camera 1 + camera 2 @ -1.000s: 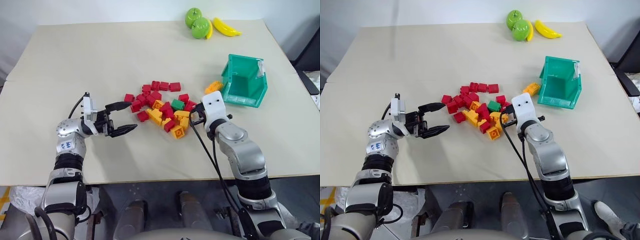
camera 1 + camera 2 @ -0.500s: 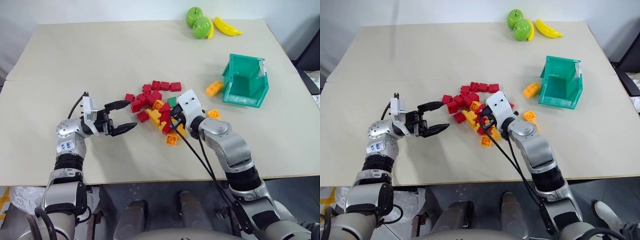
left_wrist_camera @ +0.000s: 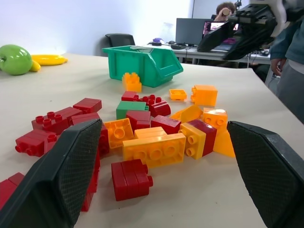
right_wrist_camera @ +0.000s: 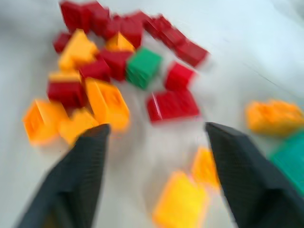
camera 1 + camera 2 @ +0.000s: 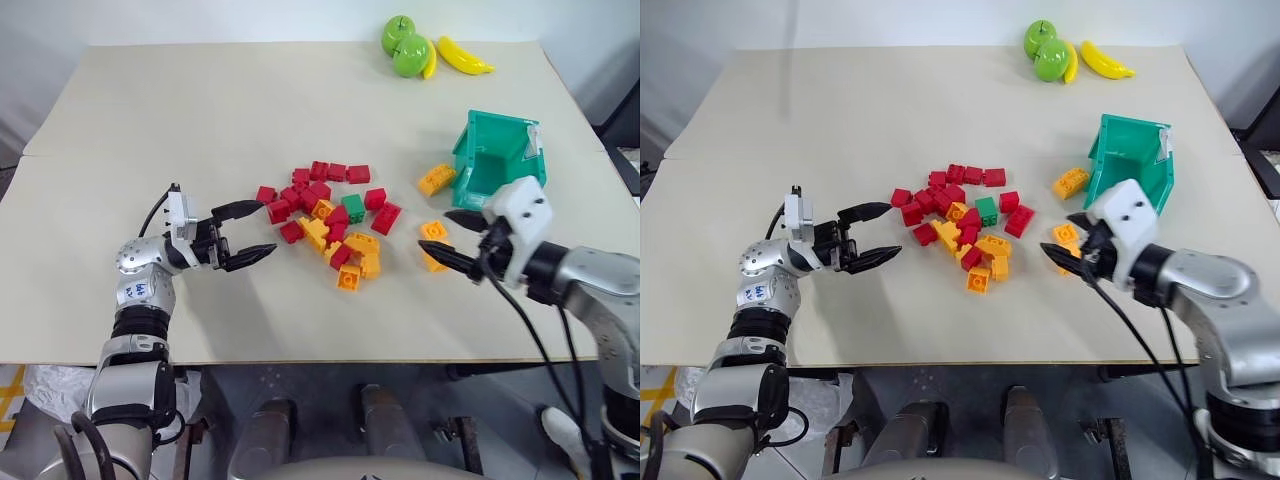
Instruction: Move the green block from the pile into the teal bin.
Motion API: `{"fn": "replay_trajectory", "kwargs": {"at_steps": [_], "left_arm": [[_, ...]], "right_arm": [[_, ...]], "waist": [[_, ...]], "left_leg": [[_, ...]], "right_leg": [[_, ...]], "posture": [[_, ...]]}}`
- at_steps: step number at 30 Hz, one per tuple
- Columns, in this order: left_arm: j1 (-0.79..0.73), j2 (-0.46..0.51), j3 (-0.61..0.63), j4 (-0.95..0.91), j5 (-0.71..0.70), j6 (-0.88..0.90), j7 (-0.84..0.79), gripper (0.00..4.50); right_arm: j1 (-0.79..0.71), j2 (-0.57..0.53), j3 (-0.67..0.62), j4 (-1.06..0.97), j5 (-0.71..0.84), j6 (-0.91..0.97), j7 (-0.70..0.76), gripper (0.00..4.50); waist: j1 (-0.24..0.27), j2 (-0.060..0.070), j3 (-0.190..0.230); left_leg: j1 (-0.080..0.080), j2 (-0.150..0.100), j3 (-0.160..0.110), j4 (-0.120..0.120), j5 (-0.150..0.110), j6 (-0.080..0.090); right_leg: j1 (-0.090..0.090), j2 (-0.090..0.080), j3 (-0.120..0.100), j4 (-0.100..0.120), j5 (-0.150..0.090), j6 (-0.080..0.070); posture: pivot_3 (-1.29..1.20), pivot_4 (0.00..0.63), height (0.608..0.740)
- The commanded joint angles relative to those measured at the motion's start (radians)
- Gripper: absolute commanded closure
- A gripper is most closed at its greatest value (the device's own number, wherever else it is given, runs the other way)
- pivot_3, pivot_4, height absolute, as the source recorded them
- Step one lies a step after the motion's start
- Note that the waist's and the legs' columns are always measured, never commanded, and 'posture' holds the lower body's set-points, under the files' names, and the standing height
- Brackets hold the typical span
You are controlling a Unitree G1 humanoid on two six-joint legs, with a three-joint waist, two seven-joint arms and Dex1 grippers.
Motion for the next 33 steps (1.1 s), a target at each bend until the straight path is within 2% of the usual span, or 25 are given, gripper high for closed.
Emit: {"fn": "replay_trajectory", "kwargs": {"at_steps": [1, 5, 9, 13, 16, 20, 25, 30, 33], "left_arm": [[-0.024, 0.004, 0.006, 0.008, 0.006, -0.019, -0.012, 0.0], [-0.035, 0.001, 0.005, 0.019, 0.007, -0.023, -0.02, 0.0], [-0.041, -0.002, 0.003, 0.019, 0.006, -0.027, -0.034, 0.0], [-0.034, 0.0, -0.002, 0.0, 0.006, -0.023, -0.052, 0.0], [-0.024, 0.003, 0.0, -0.015, 0.005, -0.023, -0.055, 0.0], [0.004, 0.012, 0.006, -0.055, -0.004, -0.018, -0.054, 0.0], [0.069, 0.007, 0.011, -0.144, -0.017, -0.001, -0.024, 0.0], [0.124, 0.007, 0.015, -0.22, -0.026, 0.019, 0.013, 0.0], [0.14, 0.01, 0.018, -0.24, -0.027, 0.026, 0.029, 0.0]], "right_arm": [[0.001, -0.054, -0.034, -0.015, 0.026, -0.037, 0.036, 0.02], [-0.101, -0.092, 0.062, 0.061, 0.009, -0.063, 0.056, 0.02], [-0.306, -0.051, 0.241, 0.221, -0.05, -0.115, 0.067, 0.02], [-0.512, 0.042, 0.411, 0.465, -0.155, -0.207, 0.076, 0.02], [-0.609, 0.097, 0.493, 0.624, -0.217, -0.267, 0.098, 0.02], [-0.781, 0.227, 0.631, 0.997, -0.346, -0.432, 0.154, 0.02], [-0.897, 0.363, 0.65, 1.313, -0.409, -0.575, 0.178, 0.02], [-0.946, 0.439, 0.658, 1.496, -0.472, -0.661, 0.194, 0.02], [-0.958, 0.466, 0.6, 1.501, -0.442, -0.648, 0.194, 0.65]], "waist": [[0.0, 0.0, 0.0], [0.0, 0.0, 0.0], [-0.005, -0.001, 0.0], [-0.011, -0.001, 0.0], [-0.015, 0.0, 0.0], [-0.022, 0.0, 0.0], [-0.027, 0.0, 0.0], [-0.041, 0.0, 0.0], [-0.045, 0.0, 0.0]], "left_leg": [[0.0, 0.0, 0.0, 0.001, 0.0, 0.0], [0.0, 0.001, 0.001, 0.005, 0.0, 0.0], [0.001, 0.002, 0.001, 0.007, 0.0, 0.0], [0.001, 0.002, 0.001, 0.008, 0.0, 0.0], [0.0, 0.002, 0.001, 0.007, 0.0, 0.0], [-0.003, 0.001, 0.002, 0.008, 0.0, 0.001], [-0.005, 0.002, 0.001, 0.007, 0.0, 0.0], [-0.008, 0.002, -0.003, 0.009, 0.0, 0.0], [-0.009, 0.001, -0.004, 0.01, 0.0, -0.001]], "right_leg": [[0.0, 0.0, 0.0, 0.0, 0.0, 0.0], [0.0, 0.0, 0.001, 0.001, 0.0, 0.0], [0.002, -0.001, 0.001, 0.002, 0.001, 0.001], [0.002, -0.001, 0.001, 0.001, 0.001, 0.001], [0.001, -0.002, 0.001, 0.001, 0.001, 0.001], [-0.003, -0.002, 0.001, 0.002, 0.001, 0.001], [-0.005, -0.002, 0.0, 0.003, 0.001, 0.001], [-0.006, -0.003, -0.003, 0.003, 0.001, 0.001], [-0.006, -0.003, -0.004, 0.004, 0.001, 0.001]], "posture": [[0.0, 0.15, 0.74], [0.0, 0.15, 0.74], [0.0, 0.15, 0.74], [0.0, 0.15, 0.74], [0.0, 0.15, 0.74], [0.0, 0.15, 0.74], [0.0, 0.15, 0.74], [0.0, 0.15, 0.74], [0.0, 0.15, 0.74]]}}
